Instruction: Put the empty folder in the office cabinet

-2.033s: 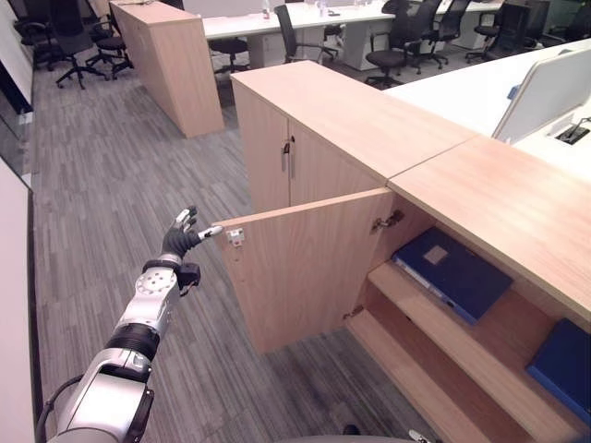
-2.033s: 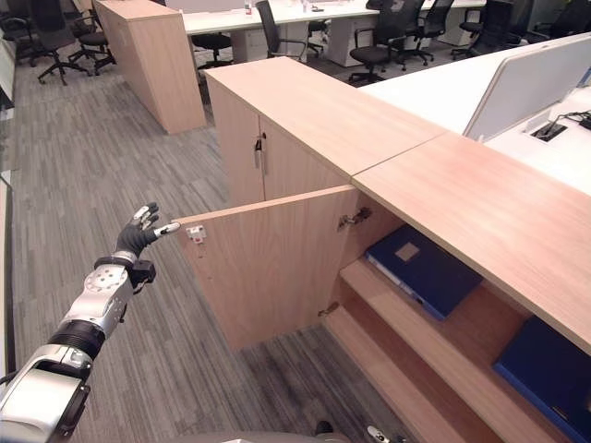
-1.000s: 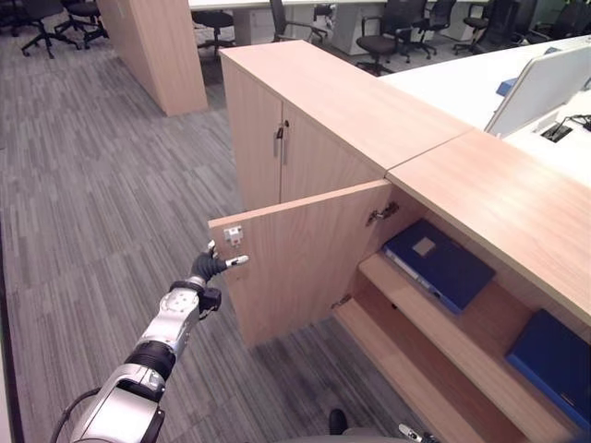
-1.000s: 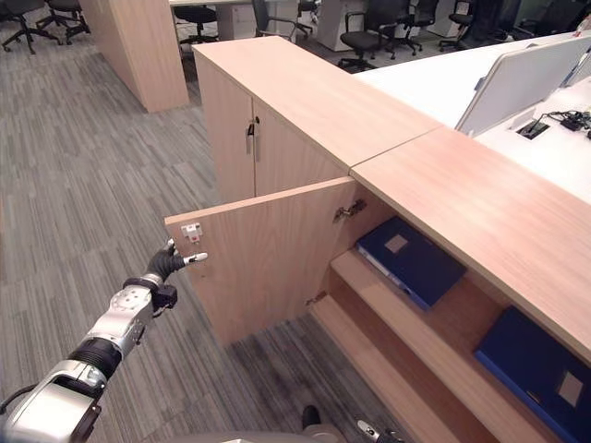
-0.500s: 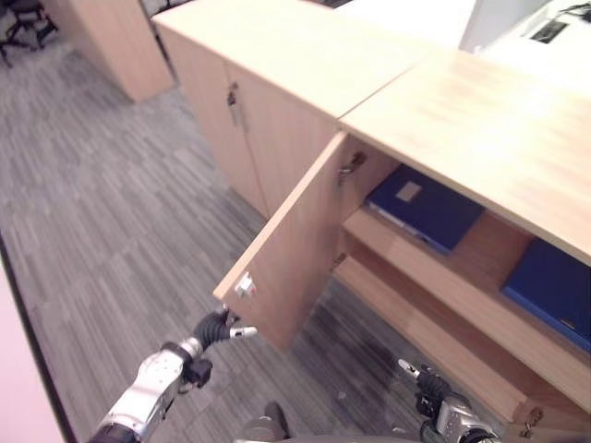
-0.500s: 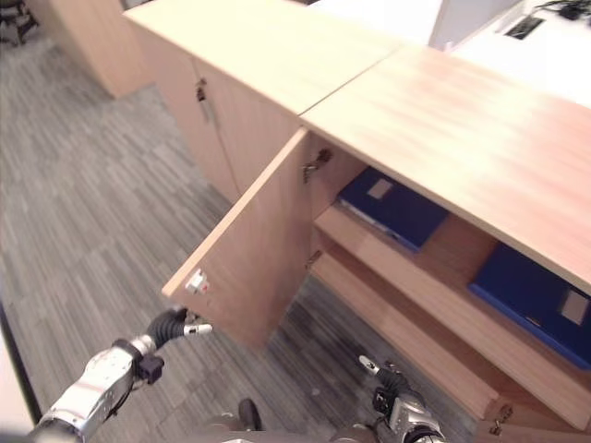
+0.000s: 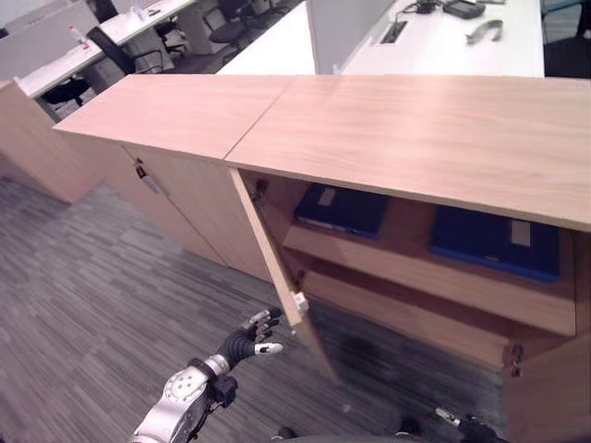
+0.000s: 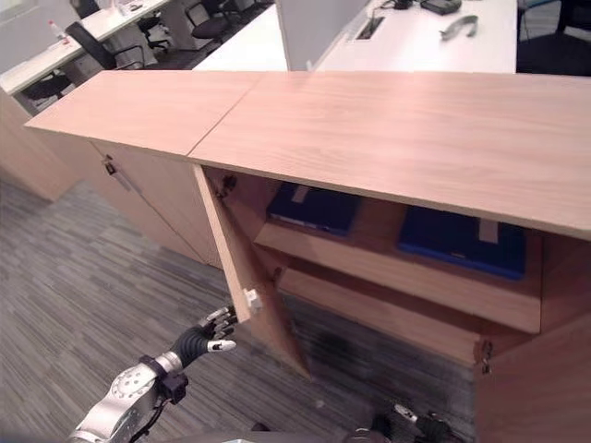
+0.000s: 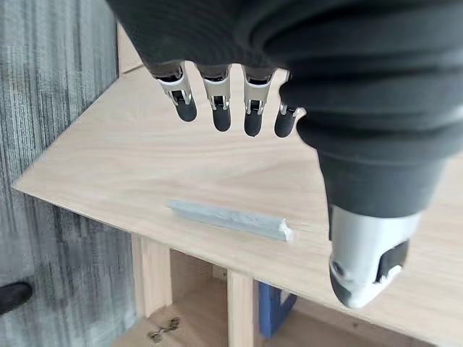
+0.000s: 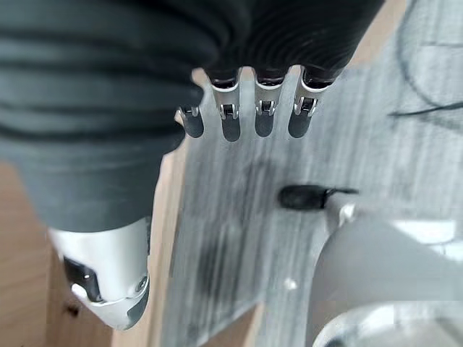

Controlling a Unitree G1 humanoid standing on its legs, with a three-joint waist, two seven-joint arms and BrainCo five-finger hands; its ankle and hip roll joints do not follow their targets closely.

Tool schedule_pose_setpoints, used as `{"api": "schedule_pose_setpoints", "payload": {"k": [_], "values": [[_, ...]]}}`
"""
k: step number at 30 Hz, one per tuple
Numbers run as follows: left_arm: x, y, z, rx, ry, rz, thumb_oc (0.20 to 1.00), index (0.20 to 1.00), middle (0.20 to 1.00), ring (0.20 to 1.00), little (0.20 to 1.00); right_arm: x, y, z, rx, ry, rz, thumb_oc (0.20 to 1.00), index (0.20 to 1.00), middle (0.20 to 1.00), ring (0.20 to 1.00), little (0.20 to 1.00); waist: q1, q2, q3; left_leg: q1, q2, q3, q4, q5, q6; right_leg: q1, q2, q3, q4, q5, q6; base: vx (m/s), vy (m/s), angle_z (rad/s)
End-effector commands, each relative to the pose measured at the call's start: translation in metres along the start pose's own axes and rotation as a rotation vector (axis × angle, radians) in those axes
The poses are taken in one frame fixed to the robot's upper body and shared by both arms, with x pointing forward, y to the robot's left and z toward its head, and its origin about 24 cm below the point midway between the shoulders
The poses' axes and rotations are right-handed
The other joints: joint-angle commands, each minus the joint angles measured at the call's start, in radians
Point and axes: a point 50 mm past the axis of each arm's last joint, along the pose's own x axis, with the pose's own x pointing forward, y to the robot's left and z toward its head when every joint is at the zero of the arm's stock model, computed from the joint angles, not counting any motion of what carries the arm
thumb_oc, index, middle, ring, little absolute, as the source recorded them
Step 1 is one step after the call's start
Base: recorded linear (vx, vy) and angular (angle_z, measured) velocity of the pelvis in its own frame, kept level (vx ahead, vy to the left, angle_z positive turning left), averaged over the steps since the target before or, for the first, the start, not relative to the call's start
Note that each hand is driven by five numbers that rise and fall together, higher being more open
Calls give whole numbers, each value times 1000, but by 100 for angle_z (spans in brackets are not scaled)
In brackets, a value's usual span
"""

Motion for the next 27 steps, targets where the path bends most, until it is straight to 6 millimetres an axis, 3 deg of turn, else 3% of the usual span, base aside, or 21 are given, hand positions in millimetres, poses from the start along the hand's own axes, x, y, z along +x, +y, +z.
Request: {"api": "schedule_pose_setpoints", "payload": {"k": [1,3,4,5,10,12,17,20,27], "values": [[9,5,30,14,-143,28,1000,1000,1000,1000,1000,6,21,38,9,-93,25,1000,1000,1000,1000,1000,18,-46,51,-102,15,-228,87,28,-45,45,-1,61,16,-119,30,42,-124,-82],[12,3,30,-2,-149,34,1000,1000,1000,1000,1000,6,22,42,-10,-100,22,1000,1000,1000,1000,1000,35,-58,46,-108,-21,-328,84,-7,-30,32,8,104,14,-115,27,112,-116,-130],[16,1,31,-15,-158,46,1000,1000,1000,1000,1000,6,26,43,-24,-101,28,1000,1000,1000,1000,1000,48,-70,43,-114,-60,-407,64,-25,-19,35,21,146,14,-116,25,120,-71,-118],[16,1,31,-15,-158,46,1000,1000,1000,1000,1000,6,26,43,-24,-101,28,1000,1000,1000,1000,1000,49,-71,42,-113,-61,-407,63,-25,-19,34,20,146,14,-117,25,157,-68,-74],[31,3,33,-44,-177,126,1000,1000,1000,1000,1000,5,43,29,-52,-79,73,1000,1000,1000,1000,1000,57,-117,41,-165,-143,-546,25,-10,-10,45,65,263,8,-115,13,136,-37,-75],[35,6,36,-42,-187,152,1000,1000,1000,1000,1000,4,49,24,-65,-72,91,1000,1000,1000,1000,1000,53,-128,48,-174,-146,-536,27,-2,-10,54,69,286,9,-114,13,88,-14,-115],[48,12,45,-26,-207,221,1000,1000,1000,1000,1000,-2,58,-10,-97,5,132,1000,1000,1000,1000,1000,13,-141,11,-78,-119,-465,-48,-8,-9,72,83,311,7,-121,15,116,51,-49],[59,25,65,-4,-251,285,1000,1000,1000,1000,1000,-5,64,-21,-100,31,153,1000,1000,1000,1000,1000,-26,-170,-15,-38,-118,-406,-61,-30,-1,73,62,316,7,-110,31,122,87,-11],[68,45,91,57,-284,349,1000,1000,1000,1000,1000,-7,67,-31,-105,57,170,1000,1000,1000,1000,1000,-58,-202,-48,2,-132,-352,-61,-70,29,72,23,367,20,-100,54,87,93,-21]]}}
